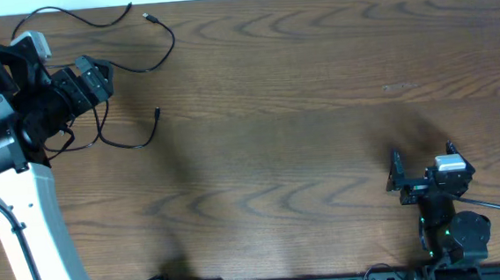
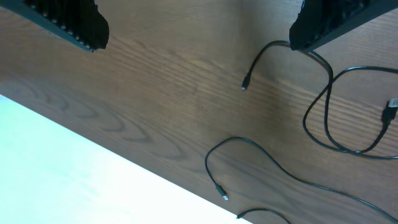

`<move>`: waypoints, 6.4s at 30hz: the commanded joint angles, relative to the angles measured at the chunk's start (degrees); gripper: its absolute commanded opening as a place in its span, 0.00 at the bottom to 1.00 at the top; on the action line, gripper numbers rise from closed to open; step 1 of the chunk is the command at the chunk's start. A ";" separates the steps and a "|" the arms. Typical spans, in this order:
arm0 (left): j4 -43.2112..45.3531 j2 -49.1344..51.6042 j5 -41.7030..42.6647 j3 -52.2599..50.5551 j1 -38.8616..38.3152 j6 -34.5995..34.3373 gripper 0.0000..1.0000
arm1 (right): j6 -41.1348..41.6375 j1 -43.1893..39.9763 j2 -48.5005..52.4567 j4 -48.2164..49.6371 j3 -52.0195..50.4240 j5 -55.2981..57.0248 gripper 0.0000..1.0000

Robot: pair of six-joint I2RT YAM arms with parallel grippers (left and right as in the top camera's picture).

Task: Untangle cables

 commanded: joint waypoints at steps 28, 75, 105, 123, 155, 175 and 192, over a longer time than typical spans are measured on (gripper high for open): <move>0.00 0.11 0.31 0.20 0.20 0.74 0.98 | 0.52 -0.39 -0.42 0.09 -0.42 0.37 0.99; -9.99 -19.50 -17.31 -20.17 -18.21 2.25 0.98 | 0.52 -0.39 -0.42 0.13 -0.42 0.37 0.99; 31.19 -43.85 -26.49 -52.41 -34.84 8.66 0.98 | 0.52 -0.39 -0.42 0.13 -0.42 0.37 0.99; 44.81 -56.26 -21.42 -66.82 -30.01 8.46 0.98 | 0.52 -0.39 -0.42 0.13 -0.42 0.37 0.99; 68.96 -65.64 -18.10 -87.23 -25.92 8.37 0.98 | 0.52 -0.39 -0.42 0.13 -0.42 0.37 0.99; 52.41 -78.44 -18.73 -88.67 -23.21 7.17 0.98 | 0.52 -0.39 -0.42 0.13 -0.42 0.37 0.99; 47.54 -78.27 -19.87 -88.70 -23.02 7.15 0.98 | 0.52 -0.39 -0.42 0.13 -0.42 0.37 0.99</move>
